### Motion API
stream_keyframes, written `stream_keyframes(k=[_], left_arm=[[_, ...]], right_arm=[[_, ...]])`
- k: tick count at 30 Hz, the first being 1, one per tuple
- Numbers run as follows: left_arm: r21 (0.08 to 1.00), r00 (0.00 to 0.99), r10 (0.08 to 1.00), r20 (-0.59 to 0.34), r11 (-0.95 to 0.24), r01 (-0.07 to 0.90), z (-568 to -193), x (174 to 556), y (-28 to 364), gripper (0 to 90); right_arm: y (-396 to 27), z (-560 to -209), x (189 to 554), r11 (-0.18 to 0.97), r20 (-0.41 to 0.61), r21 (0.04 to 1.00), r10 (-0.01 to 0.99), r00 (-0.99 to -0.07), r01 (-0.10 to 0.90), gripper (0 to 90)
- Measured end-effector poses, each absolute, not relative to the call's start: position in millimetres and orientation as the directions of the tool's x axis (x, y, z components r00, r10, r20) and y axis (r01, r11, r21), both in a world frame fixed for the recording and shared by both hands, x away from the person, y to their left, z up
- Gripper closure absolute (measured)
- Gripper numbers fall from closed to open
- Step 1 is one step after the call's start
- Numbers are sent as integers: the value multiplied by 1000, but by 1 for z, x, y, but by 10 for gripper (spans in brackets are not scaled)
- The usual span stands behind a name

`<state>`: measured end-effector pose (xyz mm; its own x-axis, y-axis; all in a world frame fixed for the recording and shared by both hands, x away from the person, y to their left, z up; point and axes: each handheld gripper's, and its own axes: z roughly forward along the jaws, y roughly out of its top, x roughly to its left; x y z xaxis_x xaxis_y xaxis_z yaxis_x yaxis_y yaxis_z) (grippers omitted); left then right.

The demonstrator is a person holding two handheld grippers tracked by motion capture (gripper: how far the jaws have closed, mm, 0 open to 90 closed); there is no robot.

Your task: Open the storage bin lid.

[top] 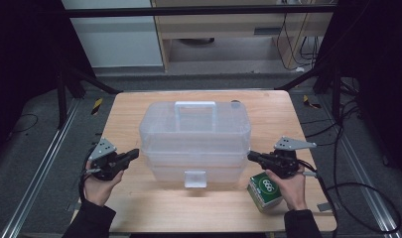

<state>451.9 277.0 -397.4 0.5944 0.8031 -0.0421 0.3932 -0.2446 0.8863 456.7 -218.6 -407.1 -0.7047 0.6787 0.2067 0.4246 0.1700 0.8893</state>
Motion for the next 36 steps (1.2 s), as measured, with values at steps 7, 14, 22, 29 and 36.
stream_keyframes(k=[7, 14, 22, 29, 36], left_arm=[[888, 627, 778, -45, -256, 381, -399, 452, 267, 893], [893, 631, 774, -44, -253, 373, -397, 452, 266, 894], [904, 631, 774, -46, -237, 356, -393, 454, 265, 894], [914, 631, 773, -62, -210, 347, -387, 458, 262, 894], [921, 629, 776, -51, -208, 330, -379, 463, 259, 894]], right_arm=[[-219, -407, 457, 167, 206, 891, 679, -705, 422, 900], [-220, -405, 457, 157, 213, 893, 679, -703, 422, 900], [-224, -401, 459, 125, 227, 902, 676, -700, 414, 900], [-223, -395, 463, 123, 221, 905, 681, -698, 406, 900], [-223, -388, 467, 106, 224, 912, 681, -697, 397, 900]])
